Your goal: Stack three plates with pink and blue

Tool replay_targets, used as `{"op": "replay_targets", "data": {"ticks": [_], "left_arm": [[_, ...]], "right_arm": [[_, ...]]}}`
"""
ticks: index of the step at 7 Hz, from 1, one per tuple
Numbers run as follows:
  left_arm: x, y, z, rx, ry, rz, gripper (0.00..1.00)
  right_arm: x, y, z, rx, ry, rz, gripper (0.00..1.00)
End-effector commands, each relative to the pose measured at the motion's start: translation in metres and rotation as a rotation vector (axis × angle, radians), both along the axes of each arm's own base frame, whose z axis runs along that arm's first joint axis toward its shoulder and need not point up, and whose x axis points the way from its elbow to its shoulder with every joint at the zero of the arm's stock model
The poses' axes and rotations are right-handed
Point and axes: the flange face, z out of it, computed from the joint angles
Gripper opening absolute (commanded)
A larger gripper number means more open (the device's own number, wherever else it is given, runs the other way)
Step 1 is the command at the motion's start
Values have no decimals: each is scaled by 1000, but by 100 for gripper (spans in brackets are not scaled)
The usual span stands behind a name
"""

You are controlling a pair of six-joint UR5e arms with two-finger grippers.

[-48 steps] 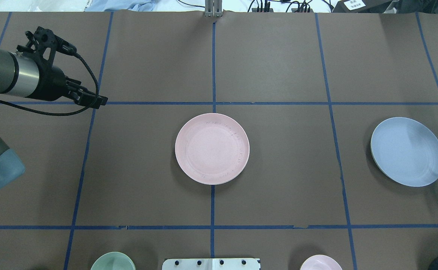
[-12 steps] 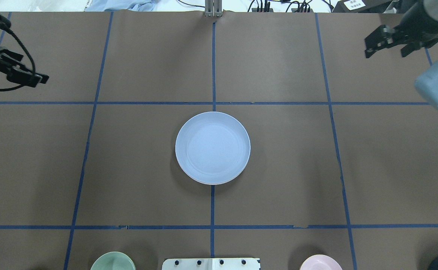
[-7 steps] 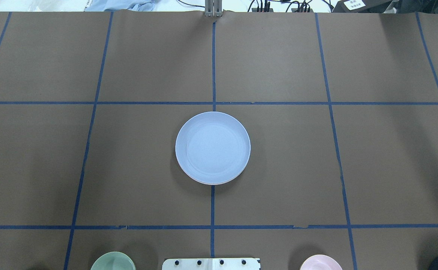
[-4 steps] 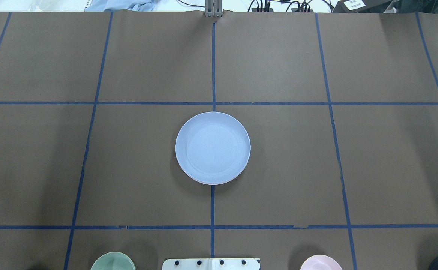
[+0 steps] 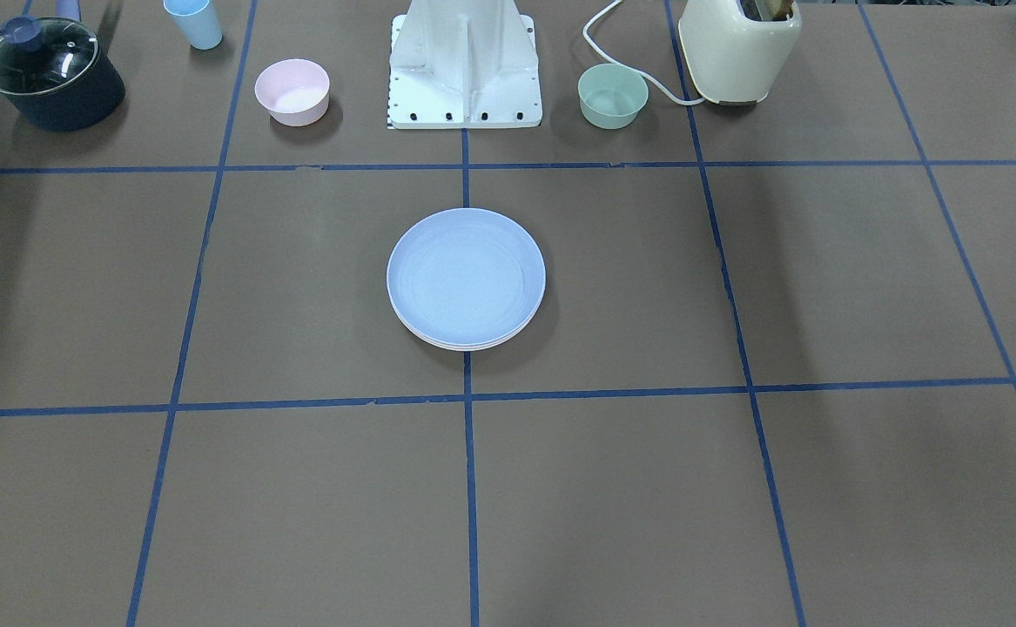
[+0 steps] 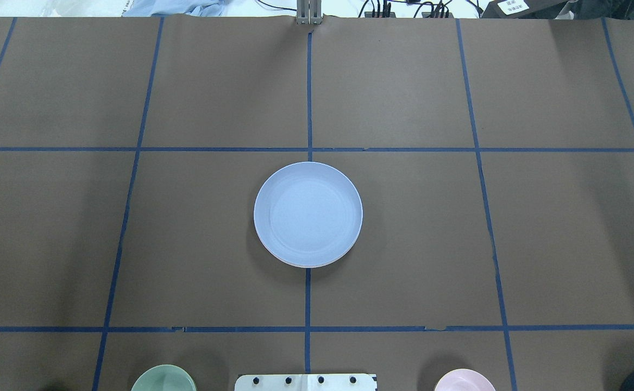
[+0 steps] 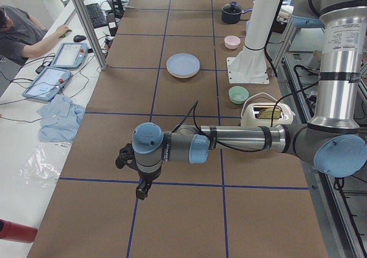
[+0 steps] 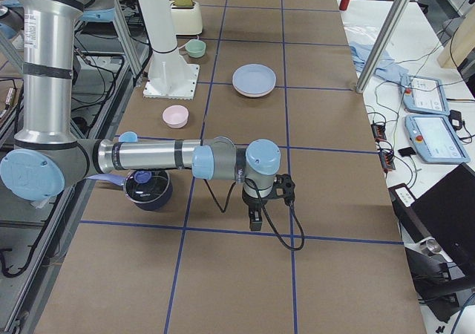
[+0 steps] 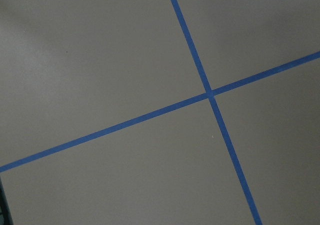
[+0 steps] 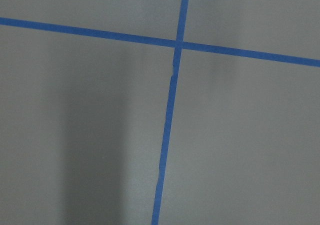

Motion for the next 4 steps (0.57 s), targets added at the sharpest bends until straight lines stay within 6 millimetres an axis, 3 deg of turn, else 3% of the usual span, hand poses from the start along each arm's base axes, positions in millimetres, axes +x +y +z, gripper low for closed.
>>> {"op": "replay_targets", "data": {"ticks": [1,4], "left_arm": [[1,3,5,-12,1,4,100],[2,2,-1,5,-2,6,100]], "right_arm": [[0,0,-10,19,0,3,100],[0,-2,-11,10,2,15,100]]}}
